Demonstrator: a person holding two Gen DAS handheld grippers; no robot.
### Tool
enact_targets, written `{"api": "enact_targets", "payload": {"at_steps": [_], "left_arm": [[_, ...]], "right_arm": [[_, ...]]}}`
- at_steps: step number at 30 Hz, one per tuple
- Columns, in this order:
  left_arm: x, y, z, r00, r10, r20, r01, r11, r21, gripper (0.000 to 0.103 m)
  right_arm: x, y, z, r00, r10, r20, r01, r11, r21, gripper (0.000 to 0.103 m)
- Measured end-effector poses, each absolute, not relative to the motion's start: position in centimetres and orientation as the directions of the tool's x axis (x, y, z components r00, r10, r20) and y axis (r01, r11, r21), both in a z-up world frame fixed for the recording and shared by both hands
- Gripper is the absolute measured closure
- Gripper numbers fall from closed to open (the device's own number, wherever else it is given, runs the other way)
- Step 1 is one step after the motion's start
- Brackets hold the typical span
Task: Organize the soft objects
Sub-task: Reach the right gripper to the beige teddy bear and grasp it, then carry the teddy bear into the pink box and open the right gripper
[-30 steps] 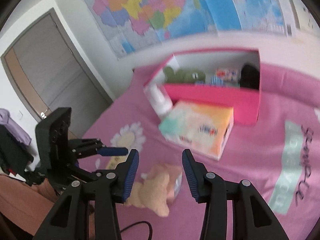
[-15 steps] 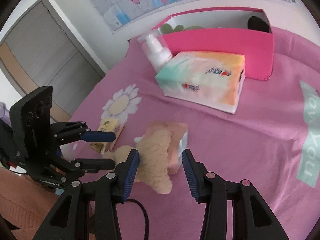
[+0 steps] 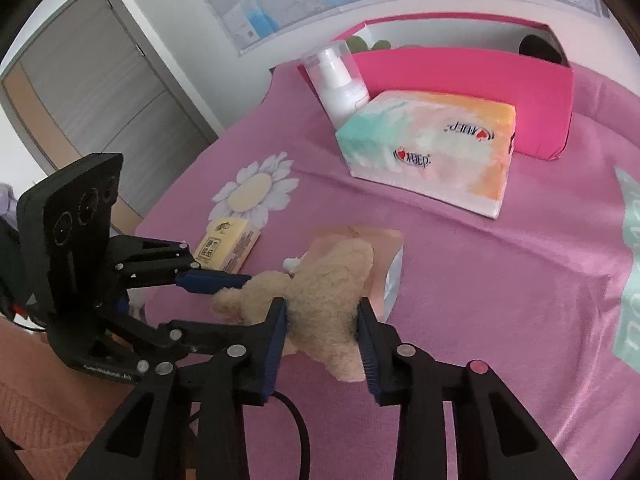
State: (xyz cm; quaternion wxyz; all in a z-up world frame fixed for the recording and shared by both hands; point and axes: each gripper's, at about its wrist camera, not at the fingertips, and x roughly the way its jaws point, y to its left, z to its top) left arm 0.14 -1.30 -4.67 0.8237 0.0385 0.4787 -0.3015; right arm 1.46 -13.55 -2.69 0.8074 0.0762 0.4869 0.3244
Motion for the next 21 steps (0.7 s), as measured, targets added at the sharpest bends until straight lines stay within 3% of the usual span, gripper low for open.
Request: {"api": "enact_targets", "payload": {"at_steps": [8, 21], "left_arm": [[1.0, -1.9, -2.4, 0.393, -0.509, -0.766, 0.55, 0.798, -0.248, 0.069], [5.1, -3.4, 2.7, 0.493, -0.512, -0.704, 0.581, 0.795, -0.172, 0.069]], "right_arm": [[1.4, -15.4, -0.8, 0.386, 0.612, -0.69, -0.418, 0.783, 0.461, 0.073], [3.9, -17.6, 3.7, 0.532, 0.584, -0.614, -0.408, 0.812, 0.419, 0.073]]}}
